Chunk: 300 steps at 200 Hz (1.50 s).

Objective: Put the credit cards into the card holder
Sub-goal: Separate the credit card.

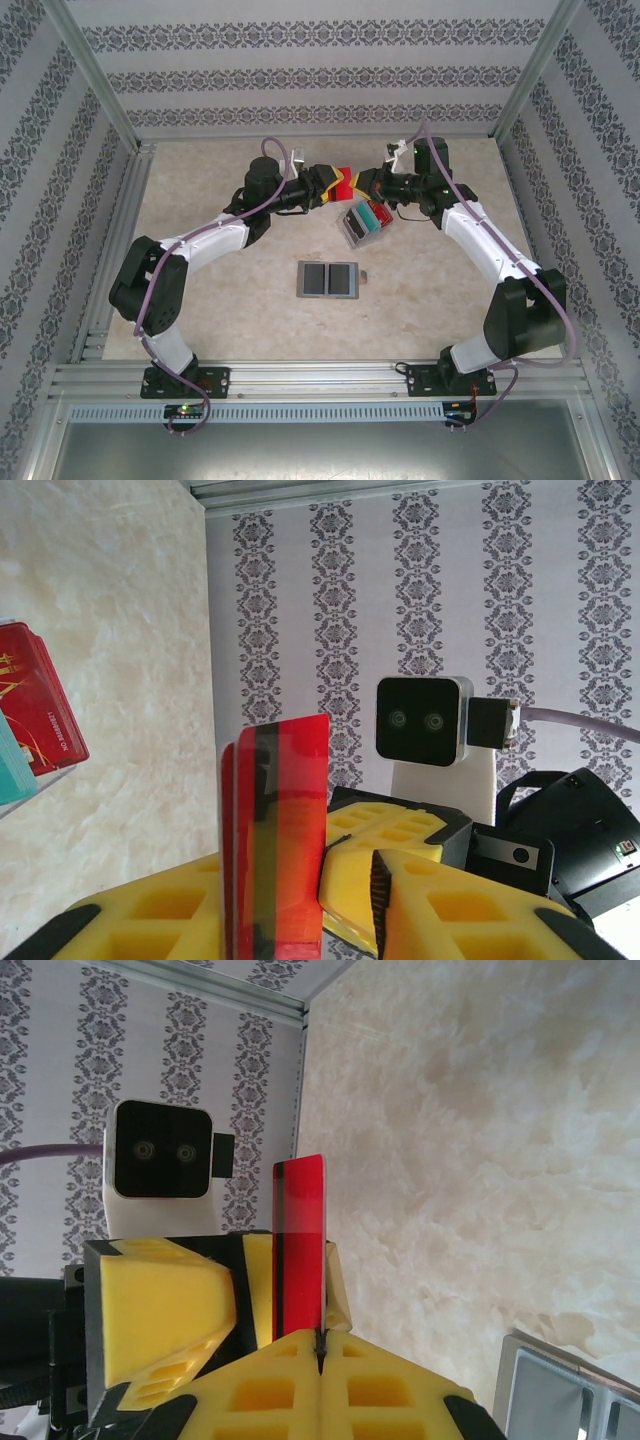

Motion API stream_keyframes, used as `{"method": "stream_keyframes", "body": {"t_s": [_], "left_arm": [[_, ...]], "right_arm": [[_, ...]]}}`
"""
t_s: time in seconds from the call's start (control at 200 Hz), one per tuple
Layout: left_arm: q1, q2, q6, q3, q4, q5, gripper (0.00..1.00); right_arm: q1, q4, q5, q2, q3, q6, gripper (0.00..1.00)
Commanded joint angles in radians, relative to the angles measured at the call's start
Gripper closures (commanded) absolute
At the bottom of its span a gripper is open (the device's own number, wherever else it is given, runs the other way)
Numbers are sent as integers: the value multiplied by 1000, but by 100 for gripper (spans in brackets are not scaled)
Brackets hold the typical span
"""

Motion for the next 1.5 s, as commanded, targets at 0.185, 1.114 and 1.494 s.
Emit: {"method": "stream_keyframes", "body": {"t_s": [0.185, 1.114, 1.494], "left_arm": [[-5, -45, 2, -12, 78, -23, 71], [-22, -1, -122, -30, 246, -36, 93], [-24, 19, -172, -32, 369, -35, 82]], "right_arm": [[-9, -37, 17, -30, -31, -38, 100], [52, 34, -32, 57, 18, 7, 75], [4, 30, -6, 31, -35, 16, 77]]}}
